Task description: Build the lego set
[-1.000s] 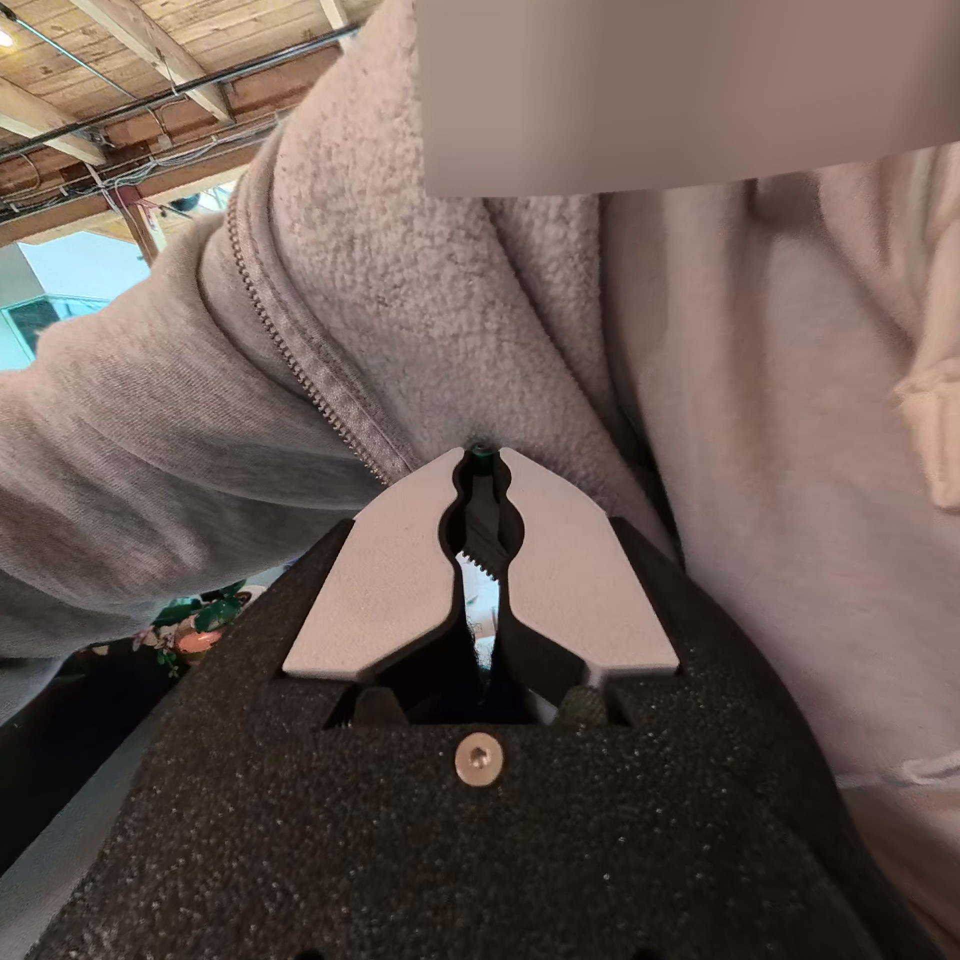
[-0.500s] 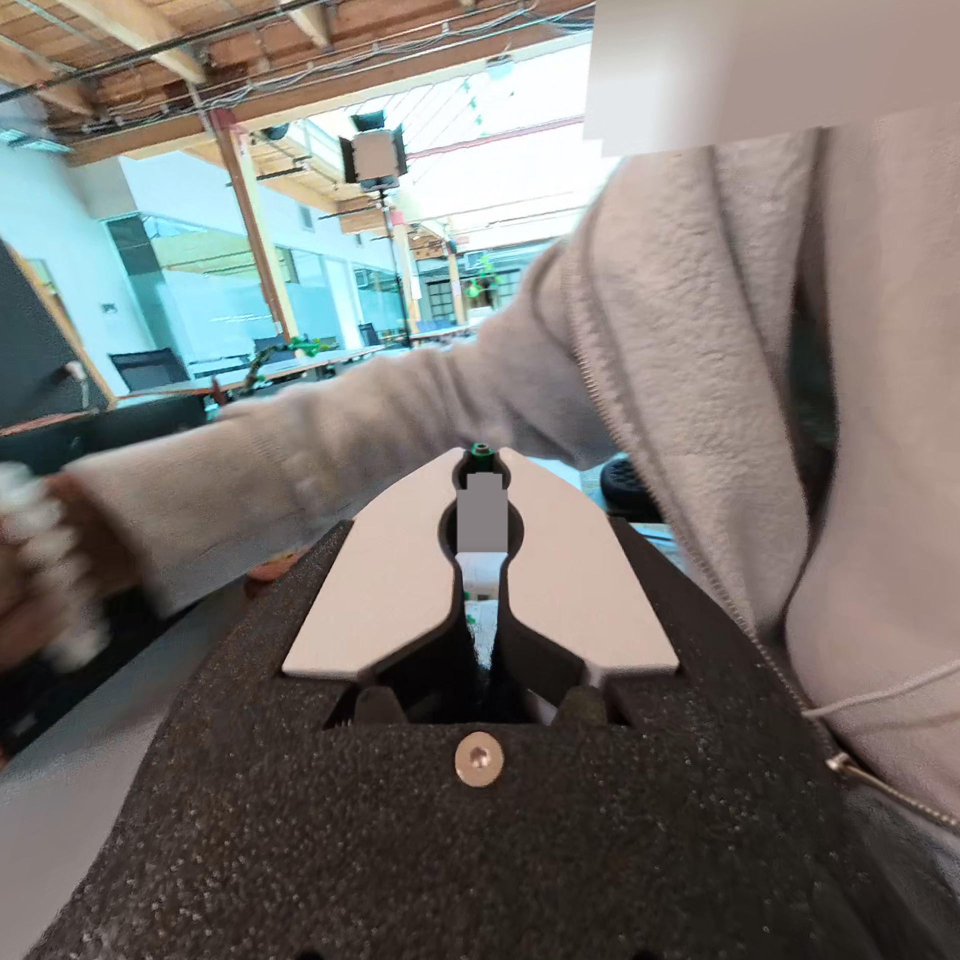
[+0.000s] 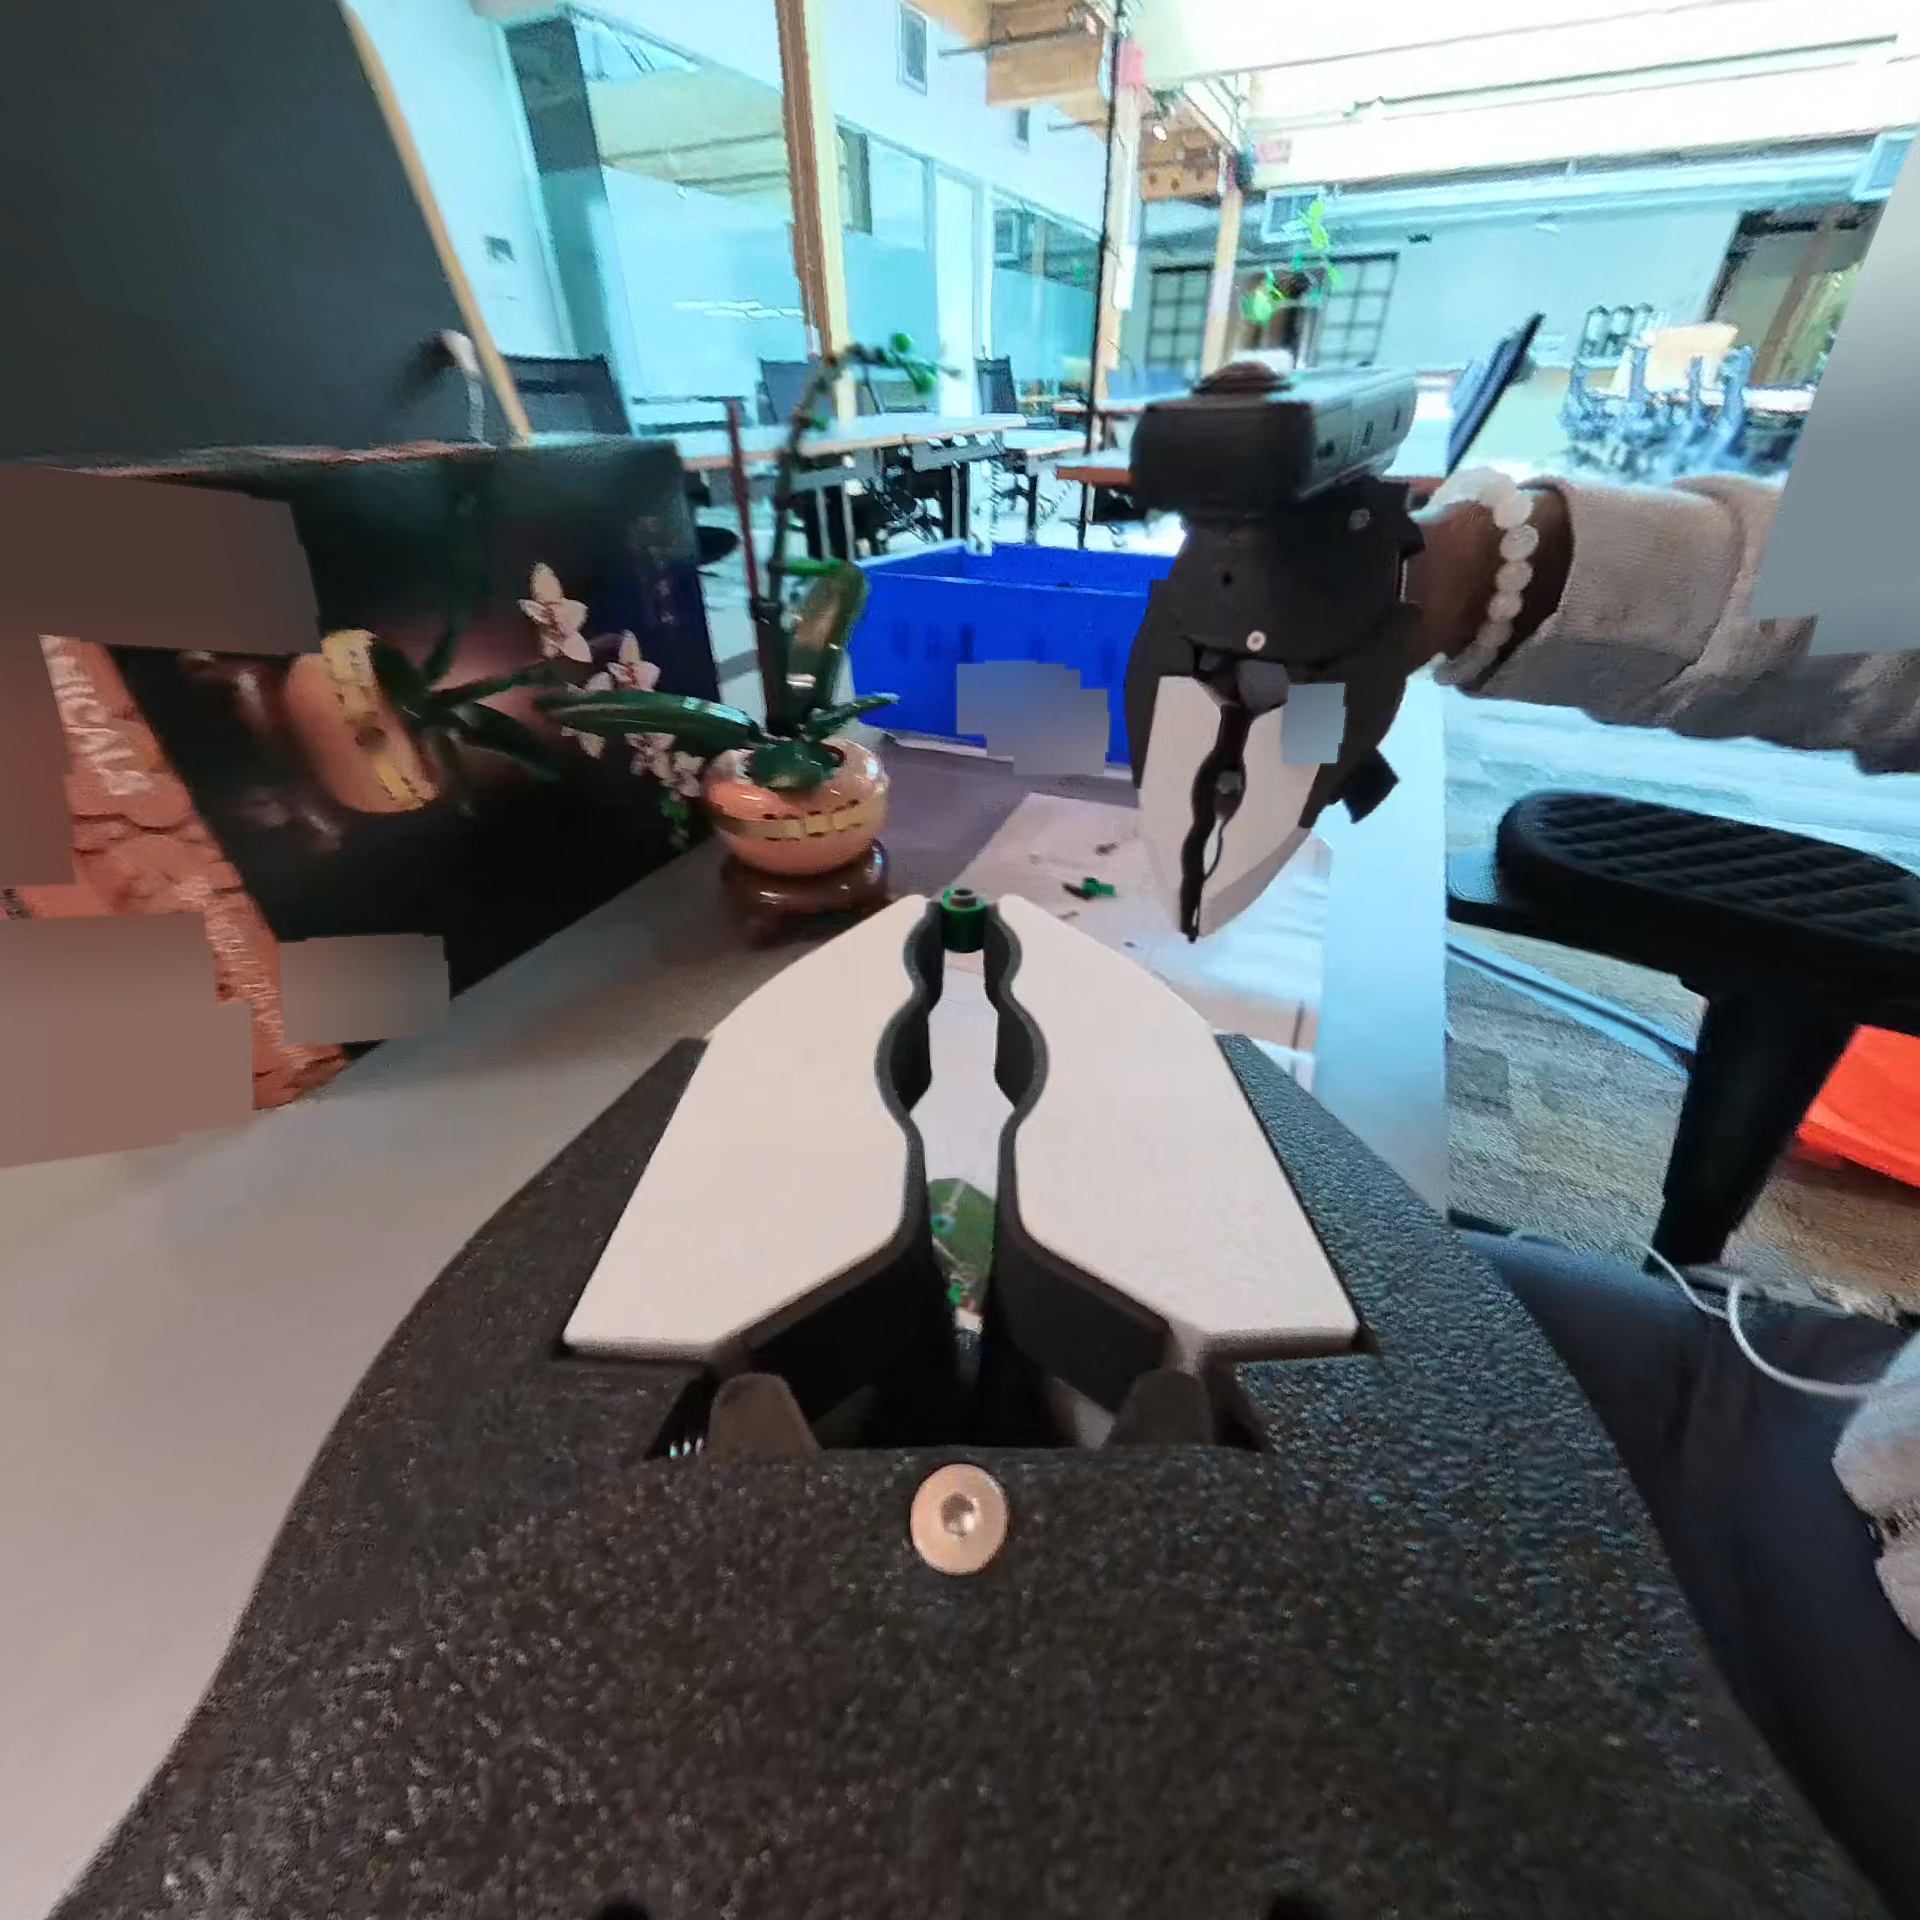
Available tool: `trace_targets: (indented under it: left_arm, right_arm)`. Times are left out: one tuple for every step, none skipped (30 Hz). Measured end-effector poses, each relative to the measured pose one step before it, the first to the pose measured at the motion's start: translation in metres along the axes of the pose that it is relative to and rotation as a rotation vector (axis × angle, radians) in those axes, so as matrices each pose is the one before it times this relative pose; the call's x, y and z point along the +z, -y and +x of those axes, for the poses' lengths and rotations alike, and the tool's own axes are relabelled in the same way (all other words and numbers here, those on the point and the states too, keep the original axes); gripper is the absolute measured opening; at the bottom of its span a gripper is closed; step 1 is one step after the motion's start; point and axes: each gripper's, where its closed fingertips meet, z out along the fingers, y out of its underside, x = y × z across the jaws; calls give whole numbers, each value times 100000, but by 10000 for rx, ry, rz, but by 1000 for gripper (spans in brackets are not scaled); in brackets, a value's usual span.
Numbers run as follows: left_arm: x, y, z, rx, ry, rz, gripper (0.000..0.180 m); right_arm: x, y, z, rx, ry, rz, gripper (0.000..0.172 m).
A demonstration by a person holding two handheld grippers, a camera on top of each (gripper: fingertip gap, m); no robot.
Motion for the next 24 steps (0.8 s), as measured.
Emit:
trace_targets:
  left_arm:
    - [337, -272, 576, 116, -175, -139, 6]
    - [338, -285, 427, 121, -140, -132, 6]
    - [225, -268, 302, 77, -120, -126, 6]
    - [139, -236, 181, 16, -89, -96, 6]
    - [36, -171, 93, -41, -62, -43, 6]
    - [-34, -76, 23, -60, -36, -1, 6]
    - [-84, -7, -59, -35, -7, 19, 6]
    - [-93, 38, -96, -10, 11, 23, 6]
    - [-92, 86, -79, -9, -4, 29, 6]
    - [-72, 76, -24, -20, -36, 35, 6]
    - [-52, 37, -3, -32, -35, 34, 6]
    - [-20, 20, 23, -36, -34, 26, 6]
    - [10, -25, 79, -31, -58, -5, 6]
    - [61, -35, 140, -19, -71, -24, 6]
    - [67, -22, 148, 3, -61, -14, 6]
    - [69, -8, 168, 16, -63, -3, 6]
    - [76, 2, 183, 15, -72, -11, 6]
    - [69, -13, 162, 17, -64, -16, 6]
    - [66, -22, 122, 25, -44, -15, 6]
    - [47, -24, 98, 20, -32, -15, 6]
    - [34, -18, 88, 15, -35, -18, 6]
    - [38, 1, 69, 18, -22, -11, 6]
    - [20, 28, 29, 16, 5, 4, 6]
    - [-11, 34, 37, 12, 1, 11, 6]
  right_arm:
    - [396, -503, -794, -281, 125, 129, 1]
    - [339, 3, -552, -70, 83, 216, 1]
    - [341, 60, -360, 14, 66, 61, 1]
    - [266, 160, -220, -79, -2, -2, 1]
    - [225, 208, 4, -98, -134, -16, 1]
    - [220, 94, -28, -59, -57, -122, 1]
    - [329, -55, -213, 10, 70, -211, 1]
    - [495, -136, -180, 32, -6, -250, 1]
    - [381, -121, -70, -9, -54, -188, 1]
    - [182, 79, -31, -7, -60, -36, 1]
    - [28, 101, 26, -11, -82, -43, 2]
    - [-15, -17, 3, -15, -68, -92, 2]
    - [-10, 3, -16, -58, -97, -113, 2]
    - [-34, -44, 26, -115, -124, -123, 2]
    - [-16, 20, -17, -161, -104, -157, 2]
    - [-14, 17, -45, -244, -62, -201, 2]
    - [-2, 13, -66, -277, -38, -241, 2]
    - [-8, 18, -12, -263, -35, -285, 2]
    - [-10, 18, 17, -252, 0, -316, 2]
    - [-13, 24, 26, -220, 45, -310, 2]
    - [-2, 6, 20, -119, 85, -299, 2]
    - [-9, -2, 34, -61, 111, -316, 2]
    - [3, -2, 31, -61, 140, -338, 2]
    - [-10, 6, 36, -72, 134, -359, 2]
